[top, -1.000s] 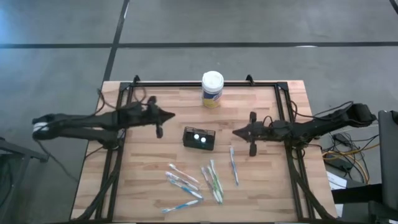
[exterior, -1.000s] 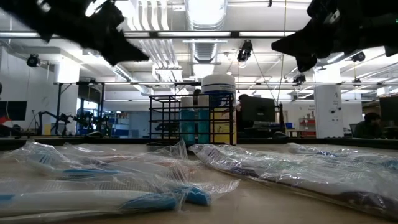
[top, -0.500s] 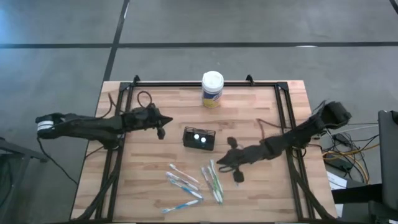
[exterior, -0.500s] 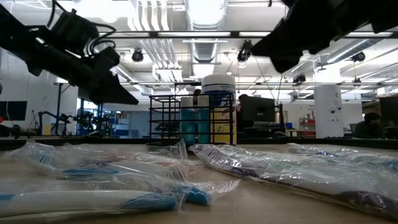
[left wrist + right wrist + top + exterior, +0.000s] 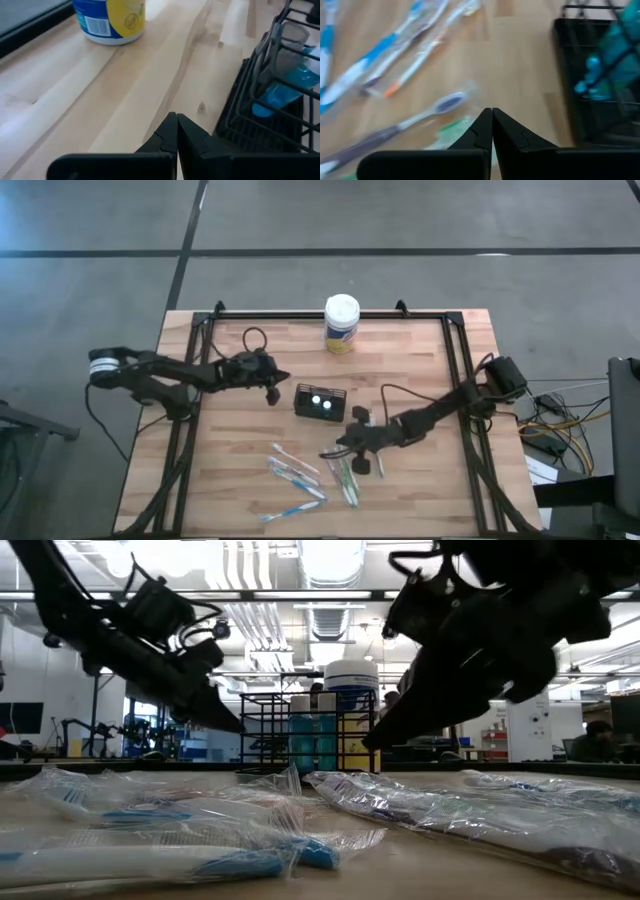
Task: Pick & Place toothbrushing station
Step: Adjust the black wire organizer
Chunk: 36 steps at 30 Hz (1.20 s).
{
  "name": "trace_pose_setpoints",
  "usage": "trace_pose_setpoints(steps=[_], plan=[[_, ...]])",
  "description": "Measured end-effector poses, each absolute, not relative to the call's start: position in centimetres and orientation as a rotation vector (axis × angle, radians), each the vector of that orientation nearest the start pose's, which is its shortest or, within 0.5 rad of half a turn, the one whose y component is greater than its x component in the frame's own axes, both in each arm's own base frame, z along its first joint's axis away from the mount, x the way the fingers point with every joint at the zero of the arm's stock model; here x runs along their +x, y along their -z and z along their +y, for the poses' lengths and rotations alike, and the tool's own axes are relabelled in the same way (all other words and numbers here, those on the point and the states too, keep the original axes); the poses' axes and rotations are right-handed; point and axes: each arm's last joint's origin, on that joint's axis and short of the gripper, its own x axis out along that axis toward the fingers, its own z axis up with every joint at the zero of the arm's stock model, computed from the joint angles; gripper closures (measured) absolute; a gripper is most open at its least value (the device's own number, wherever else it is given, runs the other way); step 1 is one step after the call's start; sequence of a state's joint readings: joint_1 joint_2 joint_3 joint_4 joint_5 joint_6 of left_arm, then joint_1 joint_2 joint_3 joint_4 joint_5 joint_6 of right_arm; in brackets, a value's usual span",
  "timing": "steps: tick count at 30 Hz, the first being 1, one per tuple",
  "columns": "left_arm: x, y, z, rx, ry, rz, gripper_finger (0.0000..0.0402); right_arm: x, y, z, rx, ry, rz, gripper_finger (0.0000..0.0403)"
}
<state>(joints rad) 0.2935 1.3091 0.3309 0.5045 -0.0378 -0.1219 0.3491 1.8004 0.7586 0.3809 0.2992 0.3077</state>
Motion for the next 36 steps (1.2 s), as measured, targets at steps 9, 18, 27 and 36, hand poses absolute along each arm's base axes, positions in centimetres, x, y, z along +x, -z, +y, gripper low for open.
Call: trace_pose_setpoints(steps=[9, 18, 27, 36], plan=[[22.5, -13.8, 6.8, -0.203, -0.332, 0.486, 0.0400, 31.1, -11.9, 9.1, 0.087, 0.187, 0.612, 0.0394], [22.6, -13.4, 6.3, -0.223, -0.295, 0.504, 0.0400, 31.0, -11.4, 7.6, 0.114, 0.260, 0.620, 0.0394], [22.7, -13.1, 5.8, -0.235, -0.263, 0.518, 0.0400, 30.7, -11.1, 6.7, 0.142, 0.312, 0.621, 0.0394], [23.0, -12.7, 5.3, -0.239, -0.241, 0.533, 0.0400, 30.7, -11.0, 6.2, 0.147, 0.377, 0.606, 0.0394]])
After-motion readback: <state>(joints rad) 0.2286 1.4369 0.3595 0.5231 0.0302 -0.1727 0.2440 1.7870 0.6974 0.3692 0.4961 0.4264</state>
